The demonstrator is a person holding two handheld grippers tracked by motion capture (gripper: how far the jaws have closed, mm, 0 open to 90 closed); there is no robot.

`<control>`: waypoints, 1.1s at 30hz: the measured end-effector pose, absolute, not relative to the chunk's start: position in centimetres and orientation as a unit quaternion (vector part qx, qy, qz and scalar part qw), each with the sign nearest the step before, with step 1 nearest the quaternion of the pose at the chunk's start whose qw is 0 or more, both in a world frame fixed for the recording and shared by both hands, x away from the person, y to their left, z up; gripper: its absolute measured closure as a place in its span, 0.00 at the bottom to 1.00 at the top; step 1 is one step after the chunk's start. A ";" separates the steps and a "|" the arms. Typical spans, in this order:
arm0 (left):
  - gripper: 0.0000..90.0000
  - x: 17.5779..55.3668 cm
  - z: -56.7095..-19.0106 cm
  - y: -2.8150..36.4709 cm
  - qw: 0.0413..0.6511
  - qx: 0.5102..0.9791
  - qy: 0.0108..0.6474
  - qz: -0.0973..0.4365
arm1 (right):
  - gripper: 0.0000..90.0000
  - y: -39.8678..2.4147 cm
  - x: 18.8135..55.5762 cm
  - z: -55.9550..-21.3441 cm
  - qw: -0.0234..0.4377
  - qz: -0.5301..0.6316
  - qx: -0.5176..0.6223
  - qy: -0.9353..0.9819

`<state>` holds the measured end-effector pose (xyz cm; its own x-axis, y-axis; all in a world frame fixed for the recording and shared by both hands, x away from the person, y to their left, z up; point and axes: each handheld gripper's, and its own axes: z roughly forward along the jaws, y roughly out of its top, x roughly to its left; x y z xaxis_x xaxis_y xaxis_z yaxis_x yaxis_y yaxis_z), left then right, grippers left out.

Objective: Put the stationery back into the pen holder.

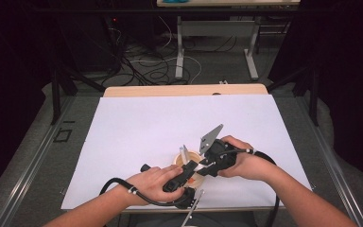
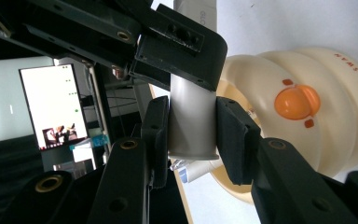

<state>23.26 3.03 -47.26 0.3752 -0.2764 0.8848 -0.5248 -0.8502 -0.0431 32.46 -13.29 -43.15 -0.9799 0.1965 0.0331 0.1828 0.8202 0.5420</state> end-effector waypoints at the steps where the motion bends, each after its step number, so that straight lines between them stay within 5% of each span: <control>1: 0.74 23.3 -47.3 3.1 0.128 0.820 -0.241 0.502 | 0.77 -13.2 32.3 -43.2 0.008 0.284 0.107 0.953; 10: 0.71 23.8 -46.7 3.2 0.154 0.828 -0.217 0.493 | 0.77 -13.2 32.7 -43.1 0.022 0.284 0.108 0.953; 22: 0.56 25.0 -46.0 4.0 0.179 0.844 -0.168 0.477 | 0.77 -14.2 33.8 -43.2 0.032 0.295 0.166 0.940; 33: 0.42 26.9 -45.0 5.8 0.243 0.856 -0.066 0.452 | 0.77 -14.9 34.9 -42.9 0.047 0.312 0.214 0.925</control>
